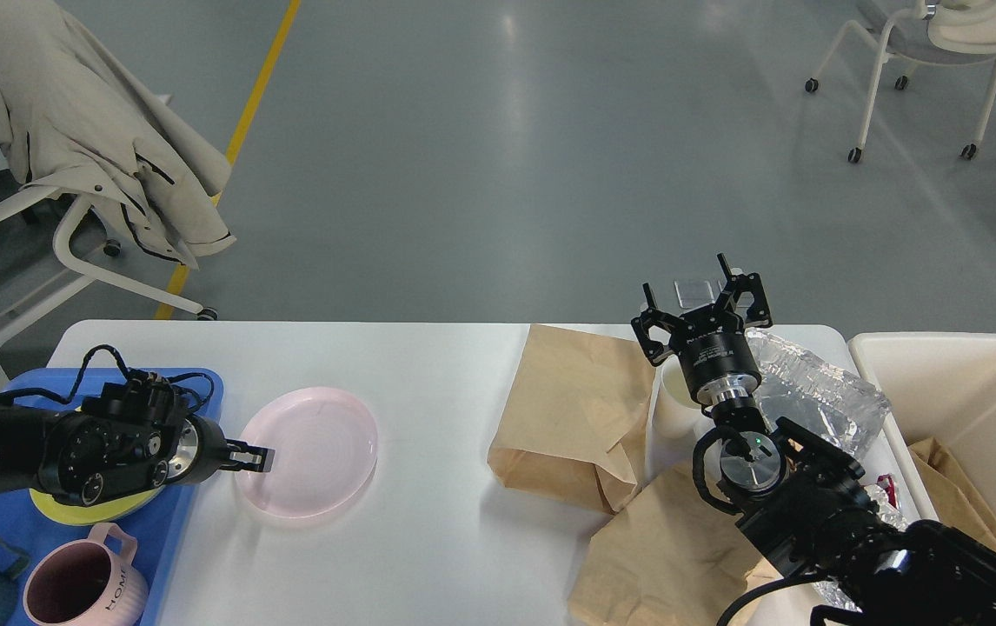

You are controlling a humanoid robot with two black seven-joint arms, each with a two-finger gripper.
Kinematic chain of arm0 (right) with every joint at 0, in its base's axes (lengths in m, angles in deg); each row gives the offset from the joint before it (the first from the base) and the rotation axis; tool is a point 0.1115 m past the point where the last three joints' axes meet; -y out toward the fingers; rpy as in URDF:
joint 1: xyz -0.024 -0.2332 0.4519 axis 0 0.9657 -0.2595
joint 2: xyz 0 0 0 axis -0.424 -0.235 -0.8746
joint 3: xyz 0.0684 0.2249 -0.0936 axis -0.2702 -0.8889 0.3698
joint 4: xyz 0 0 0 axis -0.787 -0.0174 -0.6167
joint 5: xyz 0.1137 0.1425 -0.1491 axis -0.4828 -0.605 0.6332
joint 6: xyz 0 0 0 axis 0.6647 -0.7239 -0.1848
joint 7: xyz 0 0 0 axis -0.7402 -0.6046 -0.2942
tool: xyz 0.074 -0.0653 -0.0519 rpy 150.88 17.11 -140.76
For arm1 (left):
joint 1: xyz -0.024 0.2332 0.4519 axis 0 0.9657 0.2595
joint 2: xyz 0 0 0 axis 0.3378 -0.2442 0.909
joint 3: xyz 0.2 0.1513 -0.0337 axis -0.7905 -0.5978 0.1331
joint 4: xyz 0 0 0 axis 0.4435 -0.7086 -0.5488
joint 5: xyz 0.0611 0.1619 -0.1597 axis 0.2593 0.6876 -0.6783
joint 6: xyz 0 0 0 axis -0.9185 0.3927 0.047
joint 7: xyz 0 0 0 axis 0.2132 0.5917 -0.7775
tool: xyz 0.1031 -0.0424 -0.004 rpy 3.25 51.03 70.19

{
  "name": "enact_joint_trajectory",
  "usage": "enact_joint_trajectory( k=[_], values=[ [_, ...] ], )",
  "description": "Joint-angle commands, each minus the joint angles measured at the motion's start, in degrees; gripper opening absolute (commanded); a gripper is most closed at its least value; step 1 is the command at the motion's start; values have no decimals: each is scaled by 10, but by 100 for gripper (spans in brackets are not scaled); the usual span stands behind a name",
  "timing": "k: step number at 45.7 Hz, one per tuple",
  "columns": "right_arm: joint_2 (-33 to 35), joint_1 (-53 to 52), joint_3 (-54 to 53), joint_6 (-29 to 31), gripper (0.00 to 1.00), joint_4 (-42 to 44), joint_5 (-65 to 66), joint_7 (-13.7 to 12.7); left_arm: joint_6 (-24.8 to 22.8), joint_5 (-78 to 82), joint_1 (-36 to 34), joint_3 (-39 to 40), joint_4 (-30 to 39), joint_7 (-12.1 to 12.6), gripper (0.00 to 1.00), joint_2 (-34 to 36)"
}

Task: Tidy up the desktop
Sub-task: 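Pinch the pink plate rim with the left gripper, then lift the pink plate and lay it on the yellow plate in the tray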

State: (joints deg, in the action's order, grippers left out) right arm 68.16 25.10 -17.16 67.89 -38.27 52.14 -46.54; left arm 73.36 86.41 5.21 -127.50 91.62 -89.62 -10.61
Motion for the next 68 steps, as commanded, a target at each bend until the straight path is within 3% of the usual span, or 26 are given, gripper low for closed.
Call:
enact_joint_trajectory(
  k=[1, 34, 37, 40, 45, 61, 64, 68],
  values=[
    [0, 0, 0, 0, 100, -1, 0, 0, 0, 0, 0, 0, -1, 4, 58, -5],
    [0, 0, 1, 0, 100, 0, 0, 0, 4, 3, 13, -4, -7, 10, 44, -12],
    [0, 0, 1, 0, 100, 0, 0, 0, 7, 3, 13, -3, -8, 9, 36, -12],
    [0, 0, 0, 0, 100, 0, 0, 0, 7, 3, 15, -3, -9, 7, 18, -12],
    [0, 0, 0, 0, 100, 0, 0, 0, 7, 3, 17, -2, -9, 7, 1, -12],
    [0, 0, 0, 0, 100, 0, 0, 0, -5, 2, -6, 2, 1, -21, 0, -7],
    [0, 0, 0, 0, 100, 0, 1, 0, -30, 2, -46, 2, 6, -38, 0, 1],
    [0, 0, 0, 0, 100, 0, 0, 0, -98, 1, -121, 3, 17, -65, 0, 34]
  ],
)
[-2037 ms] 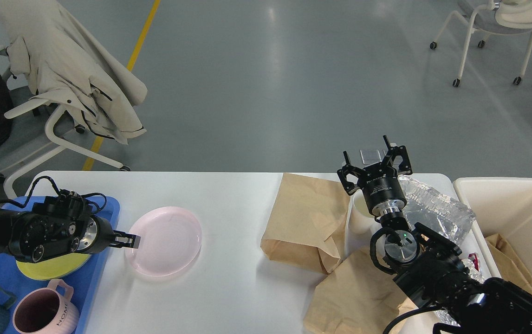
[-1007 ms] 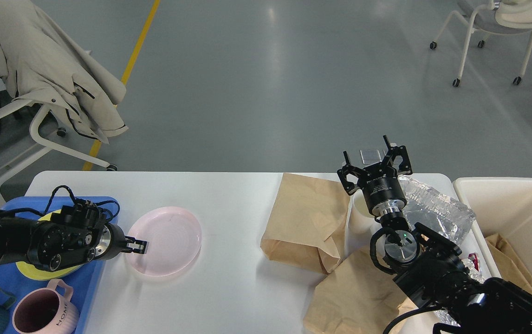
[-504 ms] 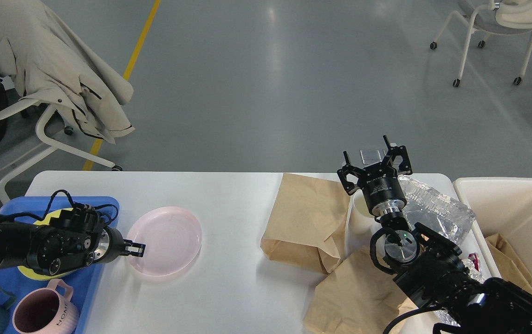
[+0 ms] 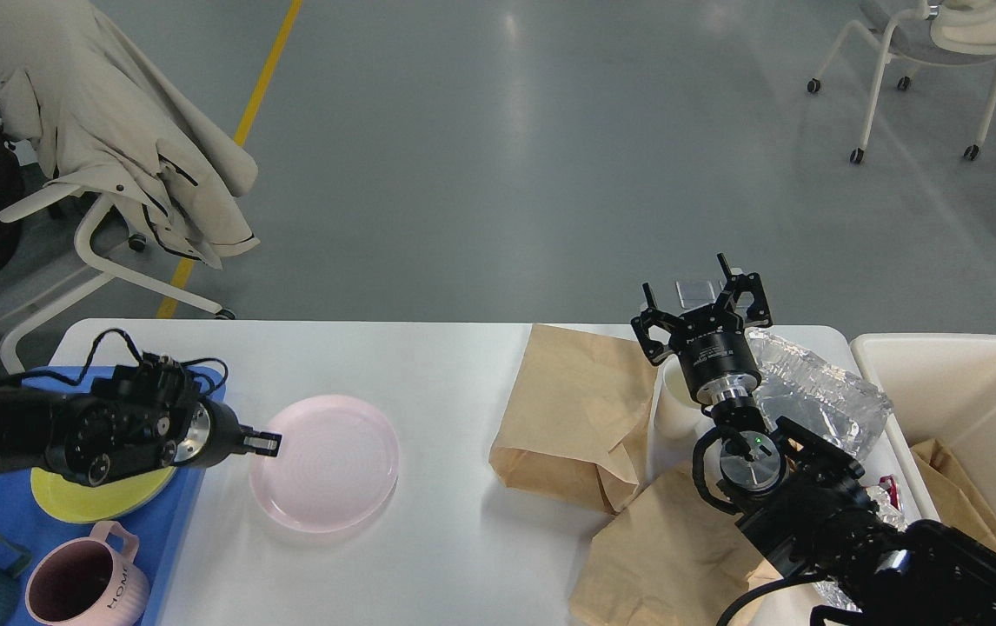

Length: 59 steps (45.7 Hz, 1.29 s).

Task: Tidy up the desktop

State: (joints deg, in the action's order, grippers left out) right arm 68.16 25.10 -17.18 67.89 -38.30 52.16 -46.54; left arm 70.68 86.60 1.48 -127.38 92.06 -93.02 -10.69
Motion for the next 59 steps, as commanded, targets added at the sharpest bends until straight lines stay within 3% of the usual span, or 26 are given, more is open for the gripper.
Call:
enact_joint_trajectory(
  k=[1, 12, 19, 24, 30, 34, 55, 59],
  values=[
    [0, 0, 0, 0, 100, 0, 1, 0, -90, -1, -105, 4, 17, -38, 0, 48],
    [0, 0, 1, 0, 100, 0, 0, 0, -229, 29, -266, 8, 26, -97, 0, 153],
    [0, 0, 1, 0, 100, 0, 0, 0, -238, 142, -272, 1, 14, -162, 0, 208],
    [0, 0, 0, 0, 100, 0, 0, 0, -184, 206, -187, 1, -50, -208, 0, 226],
    [0, 0, 0, 0, 100, 0, 0, 0, -57, 217, -4, -6, -228, -281, 0, 209],
    [0, 0, 0, 0, 100, 0, 0, 0, -49, 211, 64, -3, -319, -314, 0, 171],
    [0, 0, 1, 0, 100, 0, 0, 0, -23, 173, 138, 3, -352, -312, 0, 153],
    [0, 0, 1, 0, 100, 0, 0, 0, -24, 173, 138, 1, -351, -310, 9, 152]
  ],
)
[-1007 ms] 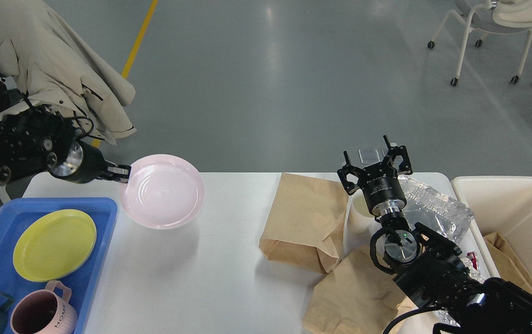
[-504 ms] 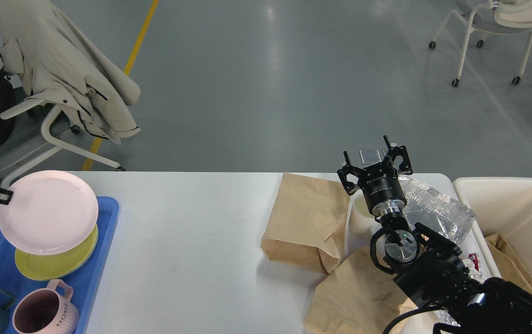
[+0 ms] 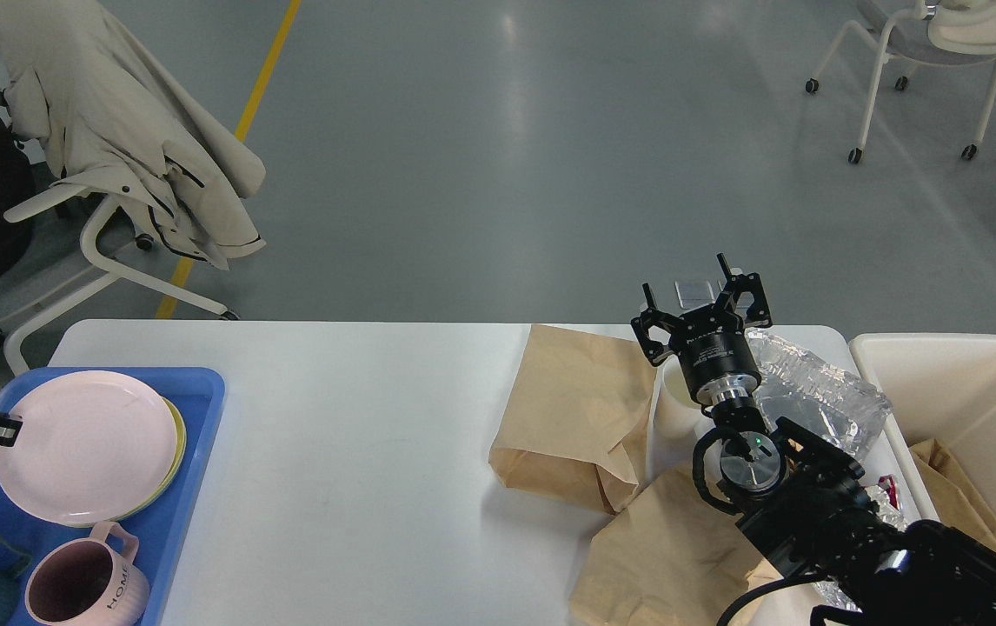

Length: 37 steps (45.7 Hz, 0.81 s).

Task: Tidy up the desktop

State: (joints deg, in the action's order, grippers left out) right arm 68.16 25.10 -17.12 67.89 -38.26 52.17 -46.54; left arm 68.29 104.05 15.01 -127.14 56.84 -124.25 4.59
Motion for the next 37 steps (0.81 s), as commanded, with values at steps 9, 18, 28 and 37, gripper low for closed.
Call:
enact_joint_trajectory(
  k=[9, 18, 28, 37],
  values=[
    [0, 0, -1, 0, 100, 0, 0, 0, 5, -3, 2, 3, 1, -6, 57, -3],
    [0, 0, 0, 0, 100, 0, 0, 0, 5, -3, -7, 5, 1, -15, 71, -13],
    [0, 0, 0, 0, 100, 0, 0, 0, -42, -30, -144, 5, 1, -29, 74, -35],
    [0, 0, 0, 0, 100, 0, 1, 0, -196, -38, -336, 8, 2, -29, 74, -89]
  ],
)
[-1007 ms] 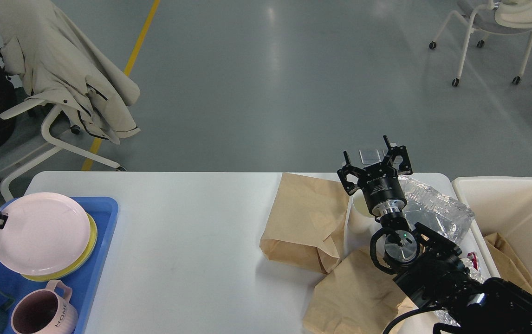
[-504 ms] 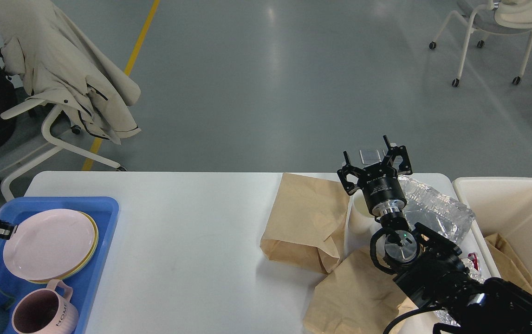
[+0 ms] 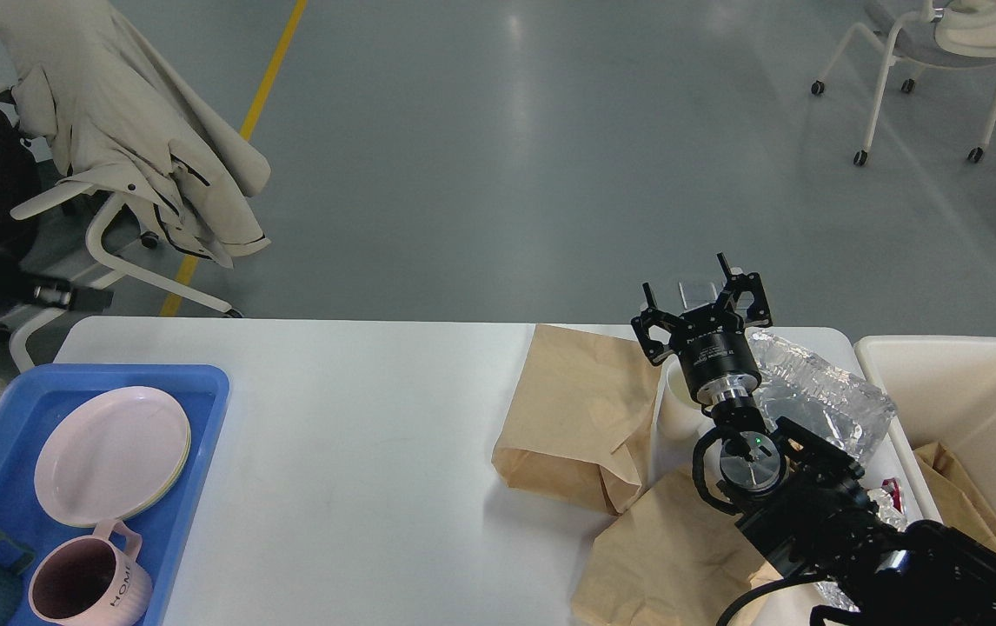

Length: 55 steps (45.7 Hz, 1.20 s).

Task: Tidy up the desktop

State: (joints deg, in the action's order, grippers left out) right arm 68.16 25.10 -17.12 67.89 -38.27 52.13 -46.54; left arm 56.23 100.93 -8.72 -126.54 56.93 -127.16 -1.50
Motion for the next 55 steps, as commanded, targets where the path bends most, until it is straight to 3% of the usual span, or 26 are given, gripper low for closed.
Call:
enact_joint_trajectory(
  k=[1, 5, 9, 15, 20, 23, 27, 33, 39, 55],
  values=[
    [0, 0, 0, 0, 100, 0, 0, 0, -85, -10, -114, 3, 2, 0, 74, -36],
    [0, 0, -1, 0, 100, 0, 0, 0, -106, -63, -167, 25, 12, -5, 74, -65],
    [0, 0, 0, 0, 100, 0, 0, 0, -117, -166, -174, 72, 24, -14, 76, -85],
    [0, 0, -1, 0, 100, 0, 0, 0, -136, -316, -121, 143, 41, -15, 84, -82],
    [0, 0, -1, 0, 100, 0, 1, 0, -154, -411, -51, 216, 41, -37, 93, -77],
    [0, 0, 0, 0, 100, 0, 0, 0, -196, -437, -11, 264, 41, -43, 95, -76],
    [0, 0, 0, 0, 100, 0, 1, 0, -296, -441, 29, 340, 41, -36, 96, -64],
    [0, 0, 0, 0, 100, 0, 1, 0, -296, -443, 84, 437, 41, -16, 97, -60],
    [0, 0, 0, 0, 100, 0, 0, 0, -296, -443, 131, 498, 41, -14, 97, -61],
    [0, 0, 0, 0, 100, 0, 1, 0, -296, -444, 175, 553, 47, -15, 98, -61]
  ],
)
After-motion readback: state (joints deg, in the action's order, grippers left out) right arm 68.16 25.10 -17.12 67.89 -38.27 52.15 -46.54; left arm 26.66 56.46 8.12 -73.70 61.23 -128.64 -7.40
